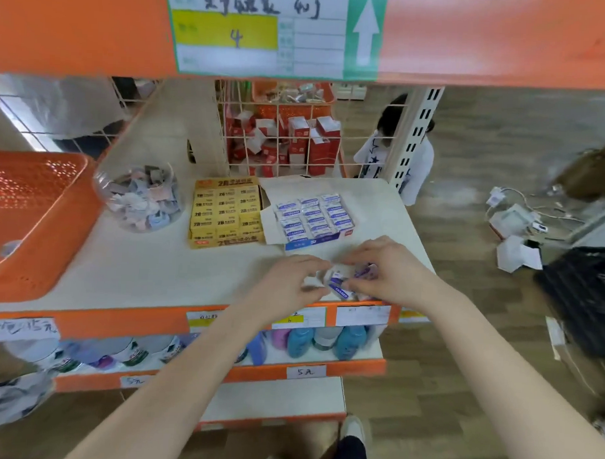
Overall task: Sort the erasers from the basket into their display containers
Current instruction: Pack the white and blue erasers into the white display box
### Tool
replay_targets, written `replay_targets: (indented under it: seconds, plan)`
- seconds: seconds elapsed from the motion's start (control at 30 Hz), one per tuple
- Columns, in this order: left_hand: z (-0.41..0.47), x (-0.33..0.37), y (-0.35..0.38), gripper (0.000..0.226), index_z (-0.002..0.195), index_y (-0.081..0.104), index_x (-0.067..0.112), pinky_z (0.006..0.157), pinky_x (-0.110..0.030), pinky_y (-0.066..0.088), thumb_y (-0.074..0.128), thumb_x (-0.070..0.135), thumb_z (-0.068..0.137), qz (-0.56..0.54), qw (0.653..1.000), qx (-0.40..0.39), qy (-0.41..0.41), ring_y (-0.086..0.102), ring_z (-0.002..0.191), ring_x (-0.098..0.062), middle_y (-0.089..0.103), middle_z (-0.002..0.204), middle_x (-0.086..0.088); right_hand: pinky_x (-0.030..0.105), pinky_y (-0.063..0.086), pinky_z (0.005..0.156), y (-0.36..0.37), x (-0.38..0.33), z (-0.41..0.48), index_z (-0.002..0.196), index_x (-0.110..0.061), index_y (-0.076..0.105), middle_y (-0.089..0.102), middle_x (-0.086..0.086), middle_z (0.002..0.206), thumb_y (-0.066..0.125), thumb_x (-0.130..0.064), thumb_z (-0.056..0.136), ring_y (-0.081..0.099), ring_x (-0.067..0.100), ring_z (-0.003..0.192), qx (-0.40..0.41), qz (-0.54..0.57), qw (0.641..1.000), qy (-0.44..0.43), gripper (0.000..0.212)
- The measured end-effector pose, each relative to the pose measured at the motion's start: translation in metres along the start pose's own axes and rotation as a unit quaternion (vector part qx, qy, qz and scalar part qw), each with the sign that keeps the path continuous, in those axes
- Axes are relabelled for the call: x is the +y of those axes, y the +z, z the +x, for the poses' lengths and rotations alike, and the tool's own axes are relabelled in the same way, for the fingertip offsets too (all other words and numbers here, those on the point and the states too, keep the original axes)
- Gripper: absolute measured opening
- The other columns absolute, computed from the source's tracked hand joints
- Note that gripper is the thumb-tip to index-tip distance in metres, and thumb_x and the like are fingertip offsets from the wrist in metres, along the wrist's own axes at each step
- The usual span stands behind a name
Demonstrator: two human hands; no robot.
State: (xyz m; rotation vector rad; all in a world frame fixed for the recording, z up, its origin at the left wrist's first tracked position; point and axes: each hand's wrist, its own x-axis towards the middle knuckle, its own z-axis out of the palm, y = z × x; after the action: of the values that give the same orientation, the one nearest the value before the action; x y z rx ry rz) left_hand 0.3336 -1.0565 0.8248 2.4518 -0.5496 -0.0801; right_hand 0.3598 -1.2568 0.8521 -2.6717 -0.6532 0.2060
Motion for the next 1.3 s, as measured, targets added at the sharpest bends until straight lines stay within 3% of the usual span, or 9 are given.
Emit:
replay_targets:
  seconds: [0.3,0.4,0.5,0.6,0.67,0.73,0.83,1.07,1.3]
  plan:
    - [0.010,-0.011,0.010,0.022,0.105,0.068,0.019,0.075,-0.005,0.039,0.070,0.025,0.083,-0.066,0.993,0.097,-0.030,0.052,0.076,0.004,0.058,0.086,0.014,0.022,0.034,0.083,0.010,-0.004,0.015,0.112,-0.022,0.068,0.061,0.000,0.103,0.066,-0.032,0.084,0.048,0.019,0.103,0.041,-0.035,0.998,-0.015,0.030]
    - [0.014,-0.010,0.004,0.025,0.108,0.067,0.023,0.081,-0.018,0.044,0.069,0.023,0.084,-0.082,0.988,0.116,-0.053,0.055,0.080,-0.004,0.059,0.088,0.015,0.023,0.034,0.086,-0.011,0.007,0.017,0.112,-0.016,0.067,0.061,0.004,0.107,0.066,-0.028,0.085,0.050,0.020,0.106,0.096,-0.011,0.995,0.031,0.029]
    - [0.021,-0.001,0.005,0.026,0.112,0.066,0.024,0.080,-0.013,0.041,0.066,0.029,0.087,-0.071,0.994,0.065,-0.059,0.053,0.085,-0.001,0.058,0.092,0.016,0.020,0.036,0.081,-0.028,0.022,0.016,0.110,-0.011,0.068,0.062,0.002,0.103,0.067,-0.025,0.085,0.055,0.016,0.096,0.144,-0.002,0.988,0.063,0.028]
    - [0.029,0.015,0.011,0.036,0.122,0.062,0.023,0.082,-0.009,0.038,0.065,0.033,0.088,-0.060,0.998,-0.006,-0.029,0.053,0.099,-0.002,0.061,0.118,0.009,0.017,0.035,0.079,-0.028,0.025,0.012,0.107,-0.009,0.069,0.063,0.003,0.101,0.068,-0.022,0.085,0.056,0.015,0.092,0.158,0.012,0.985,0.070,0.026]
    - [0.035,0.023,0.018,0.043,0.128,0.058,0.024,0.096,-0.022,0.041,0.063,0.037,0.088,-0.038,0.998,-0.043,-0.011,0.052,0.112,-0.008,0.058,0.129,0.007,0.019,0.036,0.079,-0.022,0.026,0.009,0.106,-0.009,0.069,0.063,0.003,0.099,0.069,-0.021,0.084,0.058,0.017,0.093,0.159,0.020,0.984,0.080,0.025]
    - [0.041,0.027,0.022,0.046,0.132,0.055,0.024,0.102,-0.030,0.041,0.062,0.039,0.088,-0.025,0.998,-0.056,-0.019,0.050,0.118,-0.011,0.056,0.132,0.006,0.018,0.035,0.078,-0.016,0.026,0.007,0.106,-0.011,0.070,0.059,-0.003,0.095,0.069,-0.021,0.084,0.058,0.016,0.093,0.163,0.035,0.982,0.091,0.024]
    - [0.048,0.030,0.025,0.043,0.129,0.058,0.024,0.097,-0.026,0.043,0.061,0.036,0.088,-0.027,0.997,-0.062,-0.039,0.054,0.113,-0.010,0.059,0.129,0.005,0.018,0.034,0.076,-0.007,0.024,0.004,0.106,-0.013,0.070,0.060,-0.002,0.097,0.068,-0.024,0.084,0.054,0.012,0.090,0.177,0.041,0.977,0.107,0.025]
    - [0.042,0.030,0.025,0.034,0.121,0.062,0.027,0.088,-0.029,0.049,0.057,0.036,0.088,0.006,0.999,0.007,-0.038,0.058,0.103,-0.009,0.066,0.111,0.008,0.022,0.039,0.085,-0.002,0.024,-0.007,0.110,-0.013,0.069,0.064,0.003,0.106,0.066,-0.019,0.086,0.056,0.019,0.101,0.216,0.025,0.967,0.132,0.025]
    - [0.017,-0.009,-0.006,0.027,0.111,0.066,0.022,0.080,-0.011,0.027,0.060,0.032,0.087,0.034,0.986,0.155,-0.055,0.051,0.100,-0.009,0.063,0.100,0.010,0.011,0.034,0.079,-0.002,0.014,0.014,0.112,-0.012,0.067,0.058,0.000,0.108,0.066,-0.014,0.086,0.051,0.008,0.086,0.174,0.027,0.980,0.092,0.026]
